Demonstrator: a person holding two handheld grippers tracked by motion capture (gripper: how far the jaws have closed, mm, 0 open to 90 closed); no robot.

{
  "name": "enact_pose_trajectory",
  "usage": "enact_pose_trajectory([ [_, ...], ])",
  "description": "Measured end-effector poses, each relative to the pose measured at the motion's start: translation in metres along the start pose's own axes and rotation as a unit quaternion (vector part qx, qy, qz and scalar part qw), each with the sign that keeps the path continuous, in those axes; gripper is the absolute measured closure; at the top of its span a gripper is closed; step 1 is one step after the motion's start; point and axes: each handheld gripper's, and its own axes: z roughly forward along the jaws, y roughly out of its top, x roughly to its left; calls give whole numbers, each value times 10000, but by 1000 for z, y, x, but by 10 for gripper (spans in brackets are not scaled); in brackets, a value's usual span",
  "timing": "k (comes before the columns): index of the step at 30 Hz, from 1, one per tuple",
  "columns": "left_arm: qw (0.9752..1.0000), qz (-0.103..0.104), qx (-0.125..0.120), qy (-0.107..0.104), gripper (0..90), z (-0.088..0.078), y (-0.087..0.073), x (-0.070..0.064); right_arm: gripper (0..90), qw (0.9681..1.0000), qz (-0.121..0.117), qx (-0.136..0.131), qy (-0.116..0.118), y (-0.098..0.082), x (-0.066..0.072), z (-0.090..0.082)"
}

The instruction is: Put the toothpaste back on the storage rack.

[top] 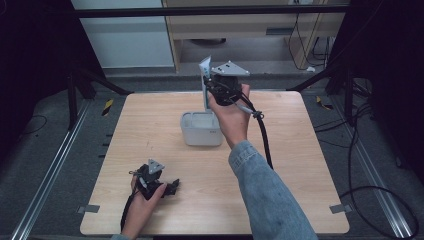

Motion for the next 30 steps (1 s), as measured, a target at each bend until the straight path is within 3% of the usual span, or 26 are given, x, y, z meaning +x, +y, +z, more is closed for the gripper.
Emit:
enact_pose_trajectory([
  [6,10000,1,-1,0,0,0,0,0,805,9999,72,40,63,-8,5,5],
  [17,10000,-12,-17,-5,0,0,0,0,805,9998,0,142,155,-15,12,13],
  [30,10000,7,-2,-9,0,0,0,0,805,9987,130,423,253,-42,16,39],
])
